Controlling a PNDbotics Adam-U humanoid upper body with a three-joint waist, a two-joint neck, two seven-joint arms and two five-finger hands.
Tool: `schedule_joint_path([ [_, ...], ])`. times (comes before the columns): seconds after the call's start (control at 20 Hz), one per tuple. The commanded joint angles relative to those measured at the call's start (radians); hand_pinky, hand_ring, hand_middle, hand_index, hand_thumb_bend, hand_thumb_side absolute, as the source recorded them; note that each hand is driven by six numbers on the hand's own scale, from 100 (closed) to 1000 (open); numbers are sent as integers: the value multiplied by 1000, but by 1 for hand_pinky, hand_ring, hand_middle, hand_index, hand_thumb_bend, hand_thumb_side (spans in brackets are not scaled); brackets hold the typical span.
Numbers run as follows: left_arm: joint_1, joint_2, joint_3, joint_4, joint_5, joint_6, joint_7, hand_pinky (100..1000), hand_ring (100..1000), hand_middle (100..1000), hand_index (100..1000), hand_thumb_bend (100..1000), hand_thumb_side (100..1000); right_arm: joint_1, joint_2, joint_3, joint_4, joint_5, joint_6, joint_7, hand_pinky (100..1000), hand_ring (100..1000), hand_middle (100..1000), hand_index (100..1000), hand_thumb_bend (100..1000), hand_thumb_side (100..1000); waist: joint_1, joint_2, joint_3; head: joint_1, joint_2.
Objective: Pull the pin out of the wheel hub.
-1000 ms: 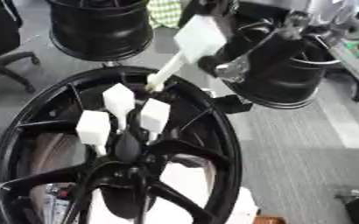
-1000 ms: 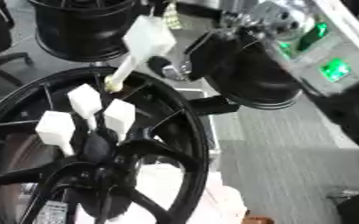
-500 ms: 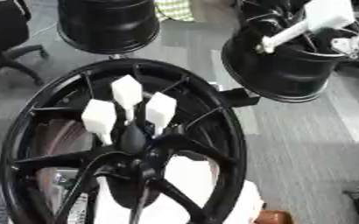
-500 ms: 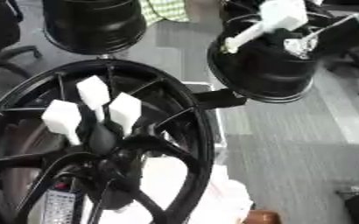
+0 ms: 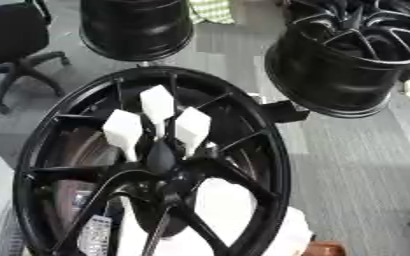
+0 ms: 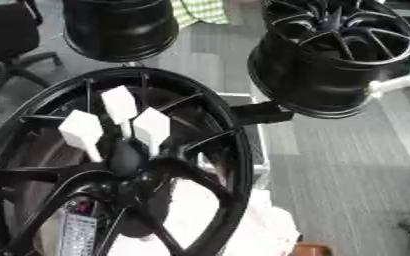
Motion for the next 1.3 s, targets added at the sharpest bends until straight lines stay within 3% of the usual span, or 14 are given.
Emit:
schedule_joint_path([
  [0.05, 0, 12, 15, -17, -6, -2, 3, 871, 795, 818, 854, 100, 790, 33, 17, -46, 42, 70, 41, -4, 888, 781, 569, 690, 325, 100, 4, -9, -3, 10, -2],
  [0.1, 0, 11, 14, -17, -7, -2, 3, 871, 795, 818, 854, 100, 791, 44, 25, -49, 57, 91, 50, 6, 897, 812, 645, 722, 410, 100, 5, -9, -3, 11, -2],
  [0.2, 1, 10, 13, -17, -8, -1, 2, 871, 795, 818, 854, 100, 790, 64, 41, -51, 94, 134, 73, 49, 909, 871, 750, 780, 459, 100, 7, -9, -5, 13, -1],
  [0.3, 1, 10, 13, -17, -8, -2, 3, 871, 795, 819, 854, 100, 789, 75, 54, -56, 115, 173, 82, 98, 916, 901, 788, 801, 448, 100, 9, -8, -7, 13, 2],
  [0.45, 1, 10, 12, -17, -8, -2, 2, 871, 796, 819, 854, 100, 792, 83, 73, -69, 130, 200, 83, 128, 923, 933, 834, 818, 353, 100, 11, -7, -11, 16, 5],
  [0.7, 1, 10, 11, -17, -9, 0, 2, 871, 796, 820, 854, 100, 793, 85, 89, -80, 133, 190, 85, 98, 919, 927, 818, 810, 337, 100, 13, -7, -16, 17, 8],
  [0.9, 1, 8, 10, -17, -9, 2, 2, 871, 796, 820, 854, 100, 794, 80, 95, -85, 119, 165, 86, 46, 910, 890, 769, 787, 405, 100, 14, -8, -18, 17, 10],
  [0.95, 1, 8, 10, -17, -9, 2, 1, 871, 796, 820, 854, 100, 791, 77, 96, -87, 112, 155, 89, 26, 906, 876, 746, 778, 383, 100, 14, -8, -19, 18, 11],
  [1.0, 1, 9, 9, -17, -9, 1, 1, 871, 796, 820, 854, 100, 791, 75, 98, -88, 103, 144, 92, 6, 904, 868, 736, 774, 328, 293, 14, -9, -19, 18, 12],
  [1.05, 0, 9, 9, -17, -9, 0, 0, 871, 796, 820, 854, 100, 788, 72, 101, -90, 88, 132, 94, -20, 902, 862, 720, 773, 254, 167, 14, -9, -19, 20, 13],
  [1.3, -4, 10, 8, -17, -4, -6, -3, 870, 796, 820, 854, 100, 775, 72, 130, -74, -50, 60, 88, -142, 893, 847, 687, 773, 138, 238, 17, -9, -18, 26, 9],
])
